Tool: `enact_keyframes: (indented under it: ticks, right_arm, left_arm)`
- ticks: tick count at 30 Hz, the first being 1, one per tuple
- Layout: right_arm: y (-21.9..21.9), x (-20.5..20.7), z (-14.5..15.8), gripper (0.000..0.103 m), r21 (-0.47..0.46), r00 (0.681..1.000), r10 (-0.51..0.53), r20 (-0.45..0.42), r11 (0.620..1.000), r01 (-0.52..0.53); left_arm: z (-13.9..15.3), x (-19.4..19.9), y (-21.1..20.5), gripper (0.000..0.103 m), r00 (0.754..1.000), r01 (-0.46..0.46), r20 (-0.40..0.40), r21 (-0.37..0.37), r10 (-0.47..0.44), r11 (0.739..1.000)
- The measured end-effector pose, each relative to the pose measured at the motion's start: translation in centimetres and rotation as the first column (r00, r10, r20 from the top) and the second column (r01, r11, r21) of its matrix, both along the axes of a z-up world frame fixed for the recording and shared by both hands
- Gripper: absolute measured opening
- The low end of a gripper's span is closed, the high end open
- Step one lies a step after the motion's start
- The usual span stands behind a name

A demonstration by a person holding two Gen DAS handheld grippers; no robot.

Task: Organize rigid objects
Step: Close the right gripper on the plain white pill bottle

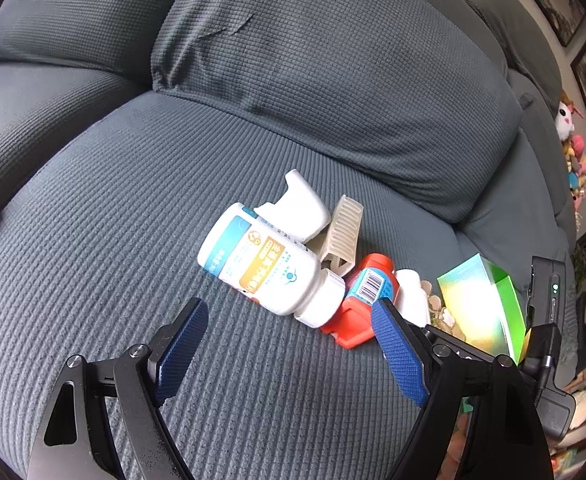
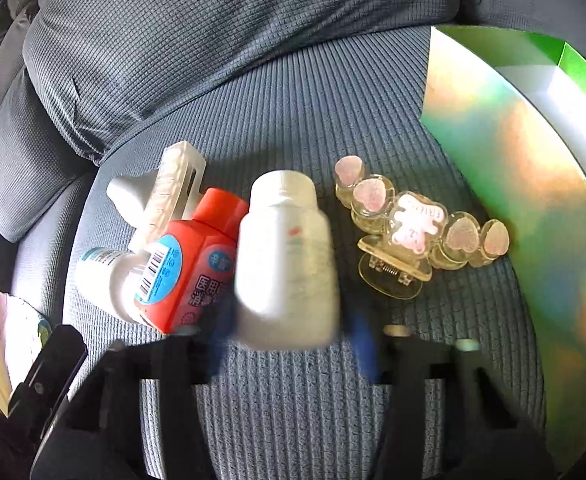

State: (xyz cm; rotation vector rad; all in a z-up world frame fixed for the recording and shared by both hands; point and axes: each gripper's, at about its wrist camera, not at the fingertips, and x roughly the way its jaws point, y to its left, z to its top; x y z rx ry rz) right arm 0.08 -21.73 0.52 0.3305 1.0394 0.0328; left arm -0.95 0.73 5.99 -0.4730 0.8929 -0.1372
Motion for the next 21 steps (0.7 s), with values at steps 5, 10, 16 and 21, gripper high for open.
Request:
enact_keyframes:
  ticks: [5,10,16,21]
  right_arm:
    - [-0.4,-0.9,0.1,0.045,-0.017,1.000,0.022,0.000,1.000,-0.022]
    - [-0.7,-2.4,0.4,0.045,0.002,0.999,0.037,-0.003,0.999,-0.037]
    - [-0.1,-4.7,-0.1,0.045,0.041,0.998,0.066,-0.021,0.997,-0.065]
    - [0.2,-5.4,0.6,0.046,0.063,0.997,0.081,-0.011,0.995,-0.080]
  left_arm:
    - [0.0,0.2,0.1,0.084,1.000,-0.001,-0.002,-0.002,0.001,1.000]
    - [0.1,0.2,0.7,0.084,1.000,-0.003,-0.005,-0.037,0.002,0.999]
    - [0.1,0.2,1.1,0.084,1.000,-0.006,-0.014,-0.056,0.005,0.998]
    - [0.1,0.4,0.8,0.084,1.000,0.008,-0.017,-0.070,-0.009,0.998]
